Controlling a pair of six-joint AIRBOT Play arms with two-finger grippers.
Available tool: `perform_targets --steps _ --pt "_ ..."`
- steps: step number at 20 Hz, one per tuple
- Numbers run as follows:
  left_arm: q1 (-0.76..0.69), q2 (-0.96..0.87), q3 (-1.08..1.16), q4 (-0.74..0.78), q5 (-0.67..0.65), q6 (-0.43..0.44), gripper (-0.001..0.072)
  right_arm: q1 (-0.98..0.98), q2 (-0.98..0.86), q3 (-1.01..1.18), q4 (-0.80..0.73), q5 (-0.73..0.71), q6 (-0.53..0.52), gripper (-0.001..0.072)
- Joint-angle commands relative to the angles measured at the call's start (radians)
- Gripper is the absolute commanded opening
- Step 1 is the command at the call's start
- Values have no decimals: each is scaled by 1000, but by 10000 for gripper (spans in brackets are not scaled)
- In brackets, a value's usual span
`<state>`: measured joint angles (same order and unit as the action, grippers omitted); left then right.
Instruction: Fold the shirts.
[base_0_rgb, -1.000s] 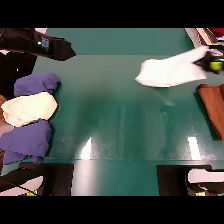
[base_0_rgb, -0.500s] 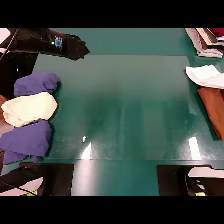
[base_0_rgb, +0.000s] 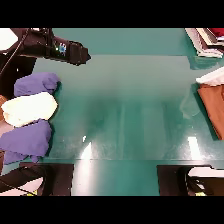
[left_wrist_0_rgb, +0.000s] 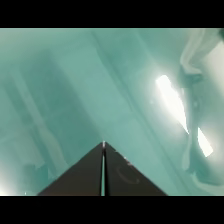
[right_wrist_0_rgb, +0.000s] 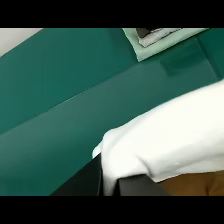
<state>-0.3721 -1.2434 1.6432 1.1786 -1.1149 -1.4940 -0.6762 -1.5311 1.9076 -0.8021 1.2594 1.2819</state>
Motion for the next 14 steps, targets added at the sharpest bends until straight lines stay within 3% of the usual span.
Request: perform_targets --steps 1,5,10,11,13,14 --pt "0 -1 -14 1 -2 3 28 -1 21 63 -135 102 20 15" --pt "0 -1 -14 2 -3 10 29 -21 133 -85 -352 114 20 15" --pt "0 -1 -14 3 -3 10 28 -192 267 -358 -353 159 19 18" --pt "0 -1 -14 3 -3 10 28 -237 291 -417 -353 164 19 45" --pt "0 -1 -14 3 -3 10 29 -319 331 -525 -353 159 19 394" --pt "0 -1 -14 3 -3 10 29 -352 347 -570 -353 155 19 459"
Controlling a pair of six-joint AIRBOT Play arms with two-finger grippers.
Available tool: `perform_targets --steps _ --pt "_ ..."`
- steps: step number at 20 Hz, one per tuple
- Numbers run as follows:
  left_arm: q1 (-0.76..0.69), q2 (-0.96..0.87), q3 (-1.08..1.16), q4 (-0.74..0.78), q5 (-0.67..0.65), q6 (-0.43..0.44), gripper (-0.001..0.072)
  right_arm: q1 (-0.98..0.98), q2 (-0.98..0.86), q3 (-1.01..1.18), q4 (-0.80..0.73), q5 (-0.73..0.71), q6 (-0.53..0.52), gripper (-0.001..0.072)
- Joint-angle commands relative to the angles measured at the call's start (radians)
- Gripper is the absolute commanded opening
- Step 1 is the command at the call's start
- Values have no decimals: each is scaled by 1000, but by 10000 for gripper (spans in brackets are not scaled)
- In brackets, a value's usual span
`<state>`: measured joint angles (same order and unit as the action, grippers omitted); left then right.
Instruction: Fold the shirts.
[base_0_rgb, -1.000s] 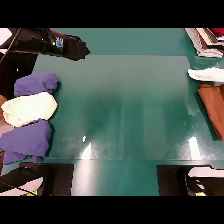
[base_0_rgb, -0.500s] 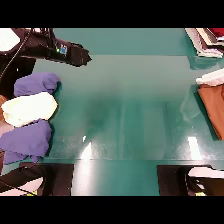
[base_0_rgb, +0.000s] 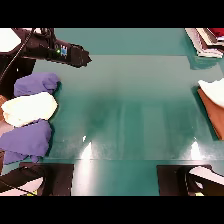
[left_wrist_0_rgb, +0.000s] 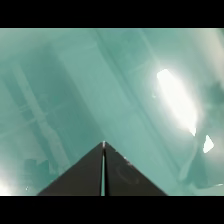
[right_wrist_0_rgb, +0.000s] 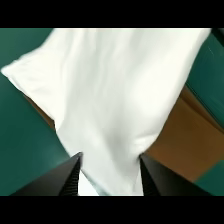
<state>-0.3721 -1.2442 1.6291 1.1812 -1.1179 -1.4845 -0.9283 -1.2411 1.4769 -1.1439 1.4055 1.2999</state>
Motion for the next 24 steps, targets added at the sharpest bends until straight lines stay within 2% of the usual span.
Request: perform_targets --steps 1,4,7,11,16,17,18,19,24 --pt "0 0 0 0 0 0 28 -133 71 -180 -11 10 1 459" --pt "0 0 0 0 0 0 29 -196 108 -253 -8 8 0 459" --pt "0 0 0 0 7 0 29 -134 129 -262 68 -10 0 458" --pt "0 0 0 -3 4 -1 29 144 137 -262 270 -15 1 448" --pt "0 0 0 -3 63 -1 29 598 137 -262 304 -50 1 438" --pt "0 0 0 -3 74 -1 29 680 137 -262 304 -66 0 343" --pt "0 0 0 -3 87 -1 29 754 137 -262 304 -78 0 142" --pt "0 0 0 -3 98 -1 29 813 137 -262 303 -91 0 17" --pt "0 0 0 -4 151 -1 29 972 137 -262 304 -143 0 16"
